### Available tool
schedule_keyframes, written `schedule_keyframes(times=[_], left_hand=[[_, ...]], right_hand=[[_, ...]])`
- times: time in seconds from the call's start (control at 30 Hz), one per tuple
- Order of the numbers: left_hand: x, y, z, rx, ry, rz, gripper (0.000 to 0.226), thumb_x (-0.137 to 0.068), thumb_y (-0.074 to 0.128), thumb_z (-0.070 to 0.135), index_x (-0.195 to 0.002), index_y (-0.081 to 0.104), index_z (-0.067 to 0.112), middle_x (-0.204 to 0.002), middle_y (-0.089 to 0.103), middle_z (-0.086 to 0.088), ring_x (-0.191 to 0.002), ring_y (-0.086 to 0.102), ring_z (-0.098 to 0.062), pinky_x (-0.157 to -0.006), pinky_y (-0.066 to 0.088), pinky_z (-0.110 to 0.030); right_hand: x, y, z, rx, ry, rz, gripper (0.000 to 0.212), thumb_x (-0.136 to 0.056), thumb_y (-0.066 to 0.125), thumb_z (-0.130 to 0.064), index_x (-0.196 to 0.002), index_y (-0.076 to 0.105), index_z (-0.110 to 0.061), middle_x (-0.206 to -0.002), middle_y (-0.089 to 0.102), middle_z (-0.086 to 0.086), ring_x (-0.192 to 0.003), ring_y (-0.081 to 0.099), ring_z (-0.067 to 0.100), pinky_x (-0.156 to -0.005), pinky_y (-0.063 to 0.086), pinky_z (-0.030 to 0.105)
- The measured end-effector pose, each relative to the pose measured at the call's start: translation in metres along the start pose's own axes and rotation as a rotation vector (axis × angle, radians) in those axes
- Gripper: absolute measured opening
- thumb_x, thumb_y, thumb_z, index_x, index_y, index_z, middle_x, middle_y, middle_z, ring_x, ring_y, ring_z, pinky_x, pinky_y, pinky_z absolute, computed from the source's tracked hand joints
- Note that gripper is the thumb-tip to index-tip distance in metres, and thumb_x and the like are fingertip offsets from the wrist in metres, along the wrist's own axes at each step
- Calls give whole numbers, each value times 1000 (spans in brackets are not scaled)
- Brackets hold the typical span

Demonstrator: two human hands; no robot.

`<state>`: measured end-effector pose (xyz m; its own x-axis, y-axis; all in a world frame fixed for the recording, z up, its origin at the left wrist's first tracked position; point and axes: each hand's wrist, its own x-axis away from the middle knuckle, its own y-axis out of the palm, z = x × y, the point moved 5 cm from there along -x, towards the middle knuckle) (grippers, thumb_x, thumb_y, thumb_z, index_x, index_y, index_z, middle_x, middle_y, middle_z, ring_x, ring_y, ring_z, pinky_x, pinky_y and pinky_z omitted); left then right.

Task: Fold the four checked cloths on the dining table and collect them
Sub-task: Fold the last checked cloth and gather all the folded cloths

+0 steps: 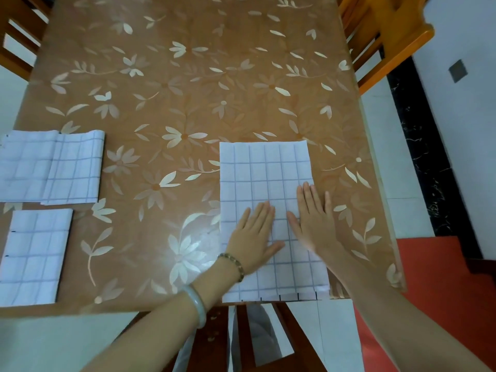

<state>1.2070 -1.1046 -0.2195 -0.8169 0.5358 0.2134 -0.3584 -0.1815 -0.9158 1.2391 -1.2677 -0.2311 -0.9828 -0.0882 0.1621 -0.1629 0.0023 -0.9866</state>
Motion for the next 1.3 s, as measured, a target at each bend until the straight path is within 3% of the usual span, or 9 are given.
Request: schedule_keyframes(times=[0.1,0.27,0.47,0.63,0.77,0.9,1.0,1.13,1.3], left_hand=[[11,17,-15,-107,-127,-3,85,-92,11,69,-150,17,7,-157,17,-11,-146,15,-23,-115,11,-47],[40,7,-60,-132,-310,-4,101,-83,15,81,-152,8,7,-159,6,-8,-147,6,-21,-116,5,-51],[62,0,-79,-202,-205,-46,108,-79,13,85,-149,23,2,-157,20,-11,-145,17,-25,-114,13,-53],[61,-3,-76,-179,-162,-42,117,-73,15,89,-148,23,0,-156,19,-14,-145,19,-27,-114,11,-53],[61,-4,-79,-196,-171,-89,131,-60,16,98,-148,24,1,-156,20,-12,-145,20,-26,-113,16,-55],[62,-5,-83,-215,-175,-134,139,-51,10,102,-150,10,5,-157,8,-7,-146,9,-22,-115,10,-55],[62,-7,-83,-230,-168,-132,140,-49,10,102,-149,11,5,-157,15,-10,-145,15,-24,-114,7,-55],[61,-8,-82,-241,-153,-187,141,-46,5,103,-150,-2,7,-158,-4,-6,-146,-2,-24,-115,-3,-53],[61,-6,-83,-186,-177,-221,140,-51,15,102,-148,20,2,-155,23,-13,-143,24,-29,-112,9,-54]], right_hand=[[0,0,1,4,-14,7,70,-99,12,-52,-147,31,-4,-153,31,14,-143,26,28,-116,14,51],[0,4,4,31,-30,31,72,-99,9,-53,-148,28,-5,-155,25,16,-145,19,30,-116,12,53],[10,-22,-49,62,-97,184,61,-91,26,-25,-147,25,0,-155,18,22,-145,14,35,-117,7,55],[50,2,-133,-123,-310,9,63,-97,25,-40,-149,21,-5,-157,17,14,-147,9,25,-119,5,47],[69,20,-91,-79,-298,-5,66,-98,25,-50,-150,22,-8,-157,18,11,-147,12,24,-117,12,47],[83,21,-30,-33,-210,-16,69,-97,26,-51,-149,23,-6,-156,21,13,-145,19,27,-116,19,48],[91,23,1,17,-173,-52,71,-98,17,-54,-149,20,-5,-155,22,14,-144,20,27,-115,19,47],[94,13,18,9,-76,-79,76,-97,12,-60,-148,19,-4,-156,21,14,-145,16,26,-115,16,50],[35,-27,-50,-204,-115,50,63,-99,20,-44,-149,22,-4,-157,14,14,-146,8,26,-118,7,45]])
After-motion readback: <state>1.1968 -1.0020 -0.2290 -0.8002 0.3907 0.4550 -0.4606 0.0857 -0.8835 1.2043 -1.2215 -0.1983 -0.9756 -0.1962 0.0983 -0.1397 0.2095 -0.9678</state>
